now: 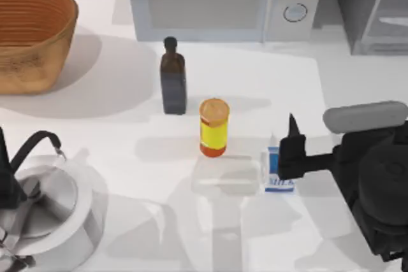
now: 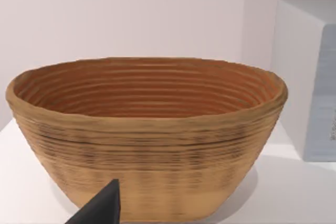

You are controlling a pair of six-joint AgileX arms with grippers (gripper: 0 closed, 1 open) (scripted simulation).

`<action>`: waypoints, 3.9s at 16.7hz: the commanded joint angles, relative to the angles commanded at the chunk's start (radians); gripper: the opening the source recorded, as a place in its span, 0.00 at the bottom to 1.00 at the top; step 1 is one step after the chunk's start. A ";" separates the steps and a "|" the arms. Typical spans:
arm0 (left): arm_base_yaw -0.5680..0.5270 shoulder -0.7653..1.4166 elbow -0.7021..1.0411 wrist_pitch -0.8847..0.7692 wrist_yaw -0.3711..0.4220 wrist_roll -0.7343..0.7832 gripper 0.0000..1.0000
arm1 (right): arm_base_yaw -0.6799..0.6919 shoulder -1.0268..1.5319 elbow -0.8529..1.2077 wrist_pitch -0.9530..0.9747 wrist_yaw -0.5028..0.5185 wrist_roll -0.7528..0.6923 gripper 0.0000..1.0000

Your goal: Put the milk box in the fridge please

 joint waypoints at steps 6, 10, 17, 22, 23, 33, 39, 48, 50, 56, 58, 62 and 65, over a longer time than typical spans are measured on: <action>0.000 0.000 0.000 0.000 0.000 0.000 1.00 | 0.220 0.507 0.061 0.419 0.260 0.018 1.00; 0.000 0.000 0.000 0.000 0.000 0.000 1.00 | 0.301 0.735 0.099 0.644 0.419 0.030 1.00; 0.000 0.000 0.000 0.000 0.000 0.000 1.00 | 0.336 0.854 0.121 0.777 0.525 0.042 1.00; 0.000 0.000 0.000 0.000 0.000 0.000 1.00 | 0.318 0.855 0.130 0.776 0.509 0.034 1.00; 0.000 0.000 0.000 0.000 0.000 0.000 1.00 | 0.301 0.860 0.143 0.777 0.492 0.024 1.00; 0.000 0.000 0.000 0.000 0.000 0.000 1.00 | 0.174 0.898 0.230 0.774 0.367 -0.027 0.92; 0.000 0.000 0.000 0.000 0.000 0.000 1.00 | 0.174 0.898 0.230 0.774 0.367 -0.027 0.47; 0.000 0.000 0.000 0.000 0.000 0.000 1.00 | 0.174 0.898 0.230 0.774 0.367 -0.027 0.00; 0.000 0.000 0.000 0.000 0.000 0.000 1.00 | 0.174 0.898 0.230 0.774 0.367 -0.027 0.00; 0.000 0.000 0.000 0.000 0.000 0.000 1.00 | 0.170 0.883 0.221 0.769 0.366 -0.026 0.00; 0.000 0.000 0.000 0.000 0.000 0.000 1.00 | 0.152 0.829 0.200 0.732 0.358 -0.027 0.00; 0.000 0.000 0.000 0.000 0.000 0.000 1.00 | 0.125 0.606 0.170 0.552 0.341 -0.023 0.00; 0.000 0.000 0.000 0.000 0.000 0.000 1.00 | 0.141 0.381 0.182 0.326 0.350 -0.017 0.00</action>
